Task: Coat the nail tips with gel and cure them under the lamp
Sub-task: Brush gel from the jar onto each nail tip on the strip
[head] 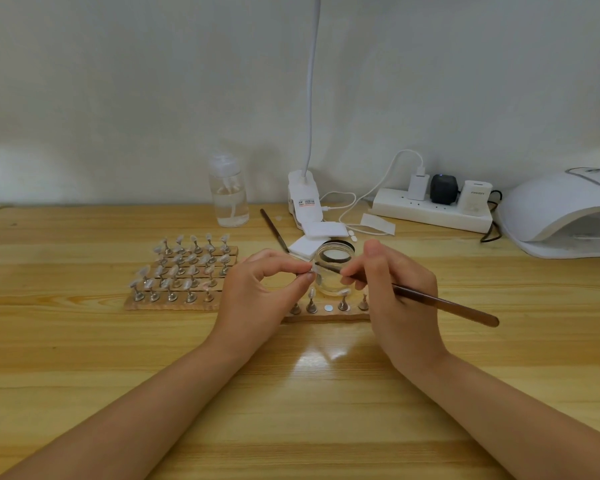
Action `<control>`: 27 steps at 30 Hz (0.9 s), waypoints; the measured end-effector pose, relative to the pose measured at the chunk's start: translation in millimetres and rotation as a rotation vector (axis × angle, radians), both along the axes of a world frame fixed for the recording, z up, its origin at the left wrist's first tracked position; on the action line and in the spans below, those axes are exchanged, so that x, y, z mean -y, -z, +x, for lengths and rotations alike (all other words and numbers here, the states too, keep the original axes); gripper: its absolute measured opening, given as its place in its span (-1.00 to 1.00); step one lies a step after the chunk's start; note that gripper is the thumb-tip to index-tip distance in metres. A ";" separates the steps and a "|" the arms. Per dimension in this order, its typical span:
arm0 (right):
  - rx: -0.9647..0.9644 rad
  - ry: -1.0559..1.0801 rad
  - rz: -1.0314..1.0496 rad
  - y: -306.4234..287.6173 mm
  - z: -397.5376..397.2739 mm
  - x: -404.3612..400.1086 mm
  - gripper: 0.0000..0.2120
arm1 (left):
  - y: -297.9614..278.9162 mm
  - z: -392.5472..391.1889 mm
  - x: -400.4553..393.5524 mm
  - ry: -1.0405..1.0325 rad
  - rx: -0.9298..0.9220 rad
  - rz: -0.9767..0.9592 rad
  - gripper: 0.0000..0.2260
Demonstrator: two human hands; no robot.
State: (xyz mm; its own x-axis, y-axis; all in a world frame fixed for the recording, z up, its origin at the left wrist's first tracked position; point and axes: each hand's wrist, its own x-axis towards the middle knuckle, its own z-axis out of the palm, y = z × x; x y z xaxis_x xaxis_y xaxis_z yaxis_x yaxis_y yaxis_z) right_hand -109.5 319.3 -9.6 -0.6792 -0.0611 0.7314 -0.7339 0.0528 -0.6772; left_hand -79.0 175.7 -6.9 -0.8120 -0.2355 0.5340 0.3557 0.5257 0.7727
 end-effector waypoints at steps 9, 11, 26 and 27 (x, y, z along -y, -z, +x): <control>0.055 -0.009 0.017 -0.4 -0.3 0.9 -0.61 | -1.3 -0.5 -1.3 0.008 0.013 -0.003 -0.79; 0.083 -0.032 -0.005 -1.1 1.6 -0.6 -0.60 | -1.5 -0.5 -0.9 0.010 0.008 -0.006 -0.79; 0.130 -0.007 -0.011 -3.4 0.4 1.0 -0.67 | -0.8 -0.7 -0.5 0.030 0.019 0.018 -0.79; 0.144 -0.012 -0.018 -3.7 0.6 1.1 -0.68 | -0.6 -0.6 -0.5 0.028 0.019 0.018 -0.78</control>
